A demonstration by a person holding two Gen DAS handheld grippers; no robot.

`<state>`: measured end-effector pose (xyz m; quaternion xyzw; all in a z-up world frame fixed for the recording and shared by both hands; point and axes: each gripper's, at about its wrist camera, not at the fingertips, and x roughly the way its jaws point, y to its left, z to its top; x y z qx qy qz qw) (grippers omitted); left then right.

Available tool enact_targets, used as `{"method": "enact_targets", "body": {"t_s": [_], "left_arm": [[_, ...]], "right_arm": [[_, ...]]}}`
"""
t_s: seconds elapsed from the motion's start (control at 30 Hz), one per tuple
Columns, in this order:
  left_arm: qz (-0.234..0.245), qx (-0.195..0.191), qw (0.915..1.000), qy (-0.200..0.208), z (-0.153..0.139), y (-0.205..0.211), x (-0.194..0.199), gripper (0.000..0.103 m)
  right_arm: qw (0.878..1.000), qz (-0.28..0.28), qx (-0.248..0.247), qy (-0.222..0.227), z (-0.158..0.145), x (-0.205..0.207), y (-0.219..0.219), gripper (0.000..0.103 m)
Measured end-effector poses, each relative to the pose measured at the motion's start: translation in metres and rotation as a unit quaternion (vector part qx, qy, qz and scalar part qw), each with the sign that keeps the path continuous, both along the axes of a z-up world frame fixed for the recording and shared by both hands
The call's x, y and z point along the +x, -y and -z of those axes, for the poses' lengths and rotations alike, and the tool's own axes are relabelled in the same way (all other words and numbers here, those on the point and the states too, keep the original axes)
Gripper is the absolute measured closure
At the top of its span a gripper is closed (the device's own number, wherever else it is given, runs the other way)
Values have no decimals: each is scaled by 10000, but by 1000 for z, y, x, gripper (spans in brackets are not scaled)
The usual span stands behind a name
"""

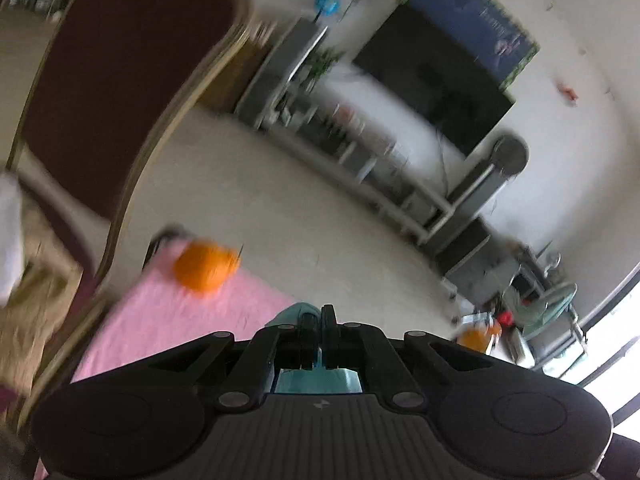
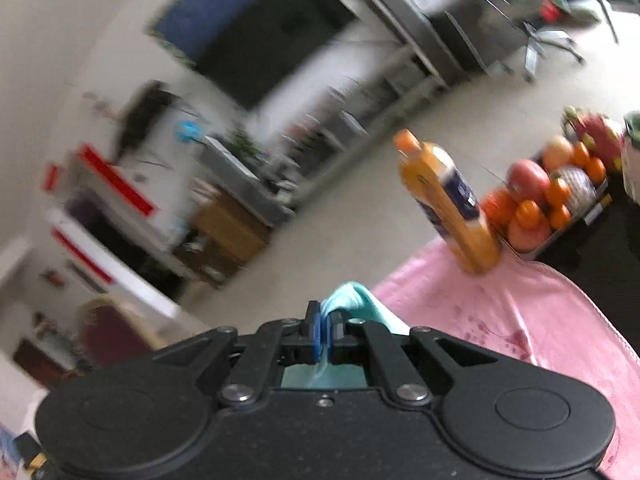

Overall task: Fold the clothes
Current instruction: 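Lift the shirt with both grippers and shake it out above the towel, then lay the shirt flat on the towel and open both grippers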

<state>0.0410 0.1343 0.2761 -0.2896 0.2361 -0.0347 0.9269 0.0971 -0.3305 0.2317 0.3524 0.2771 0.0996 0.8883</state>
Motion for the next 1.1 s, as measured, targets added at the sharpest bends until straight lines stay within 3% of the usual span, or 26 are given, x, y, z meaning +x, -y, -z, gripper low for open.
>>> {"method": "enact_targets", "body": {"t_s": [0.07,0.17,0.23,0.3,0.43,0.53,0.63,0.7,0.77,0.83,0.97,1.1], "left_arm": [[30,152,9974,707,-30,4,-14,103],[63,226,9882,1510,-58,3,-40,103],[91,250,9877,1541,-47,5,-54,103],[120,279,9877,1534,-35,7,-66,103],[117,409,9966,710,50,16,-69,103],[8,380,9992,-126,129,21,-64,103],[-157,360,9959,-812,195,26,-55,103],[-176,430,9924,-1140,224,25,-51,103],[-146,502,9882,-1441,245,29,-47,103],[-137,645,9874,-1435,248,34,-42,103],[-248,957,9882,-1174,235,36,-43,103],[-264,762,9921,-956,223,36,-58,103]], "right_arm": [[9998,100,-32,163,-10,22,-4,100],[9955,78,-136,931,-47,11,-2,100],[9914,11,-179,1297,-64,-2,3,100],[9904,-99,-207,1364,-54,-10,6,100],[9962,-228,-246,798,20,-16,4,100],[9993,-268,-230,106,94,-19,2,100],[9967,-221,-15,-782,176,-19,6,100],[9925,-200,-8,-1204,221,-23,9,100],[9880,-167,-48,-1532,248,-31,9,100],[9813,-201,-8,-1913,262,-31,7,100],[9853,-286,-573,-1585,244,-37,-6,100],[9864,-267,-766,-1428,223,-43,-10,100]]}}
